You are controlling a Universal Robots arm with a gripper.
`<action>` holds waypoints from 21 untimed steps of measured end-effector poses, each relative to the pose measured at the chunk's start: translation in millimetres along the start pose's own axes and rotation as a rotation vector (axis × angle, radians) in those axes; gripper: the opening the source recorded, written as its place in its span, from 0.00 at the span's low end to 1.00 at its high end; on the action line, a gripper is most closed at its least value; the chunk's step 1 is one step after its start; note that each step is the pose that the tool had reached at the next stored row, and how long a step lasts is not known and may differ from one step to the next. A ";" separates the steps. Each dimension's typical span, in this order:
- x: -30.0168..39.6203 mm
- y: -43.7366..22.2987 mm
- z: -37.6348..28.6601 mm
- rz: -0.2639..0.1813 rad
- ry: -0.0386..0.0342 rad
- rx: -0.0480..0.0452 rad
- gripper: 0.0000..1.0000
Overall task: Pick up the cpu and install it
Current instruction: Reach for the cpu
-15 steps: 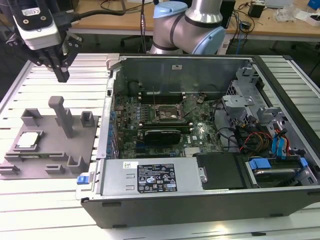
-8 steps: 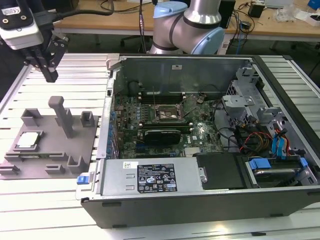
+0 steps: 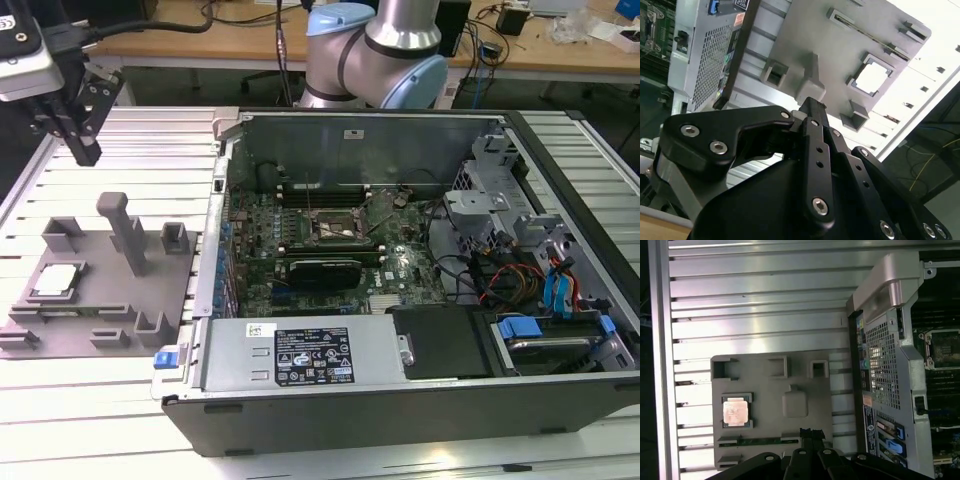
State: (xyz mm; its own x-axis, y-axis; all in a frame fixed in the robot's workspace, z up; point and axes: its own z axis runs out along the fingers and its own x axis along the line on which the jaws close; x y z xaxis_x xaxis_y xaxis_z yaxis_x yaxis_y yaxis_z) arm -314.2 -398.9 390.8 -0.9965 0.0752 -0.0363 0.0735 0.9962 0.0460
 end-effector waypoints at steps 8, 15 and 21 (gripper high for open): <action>22.3 -2.2 10.8 0.000 -0.0001 -0.0001 0.11; 38.4 -3.9 22.0 0.000 0.0000 0.0000 0.11; 55.9 -6.3 34.7 0.000 -0.0001 -0.0001 0.11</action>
State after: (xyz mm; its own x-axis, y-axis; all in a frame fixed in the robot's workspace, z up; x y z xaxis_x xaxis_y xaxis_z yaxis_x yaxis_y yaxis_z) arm -368.9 -399.5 353.8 -0.9965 0.0752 -0.0364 0.0735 0.9962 0.0460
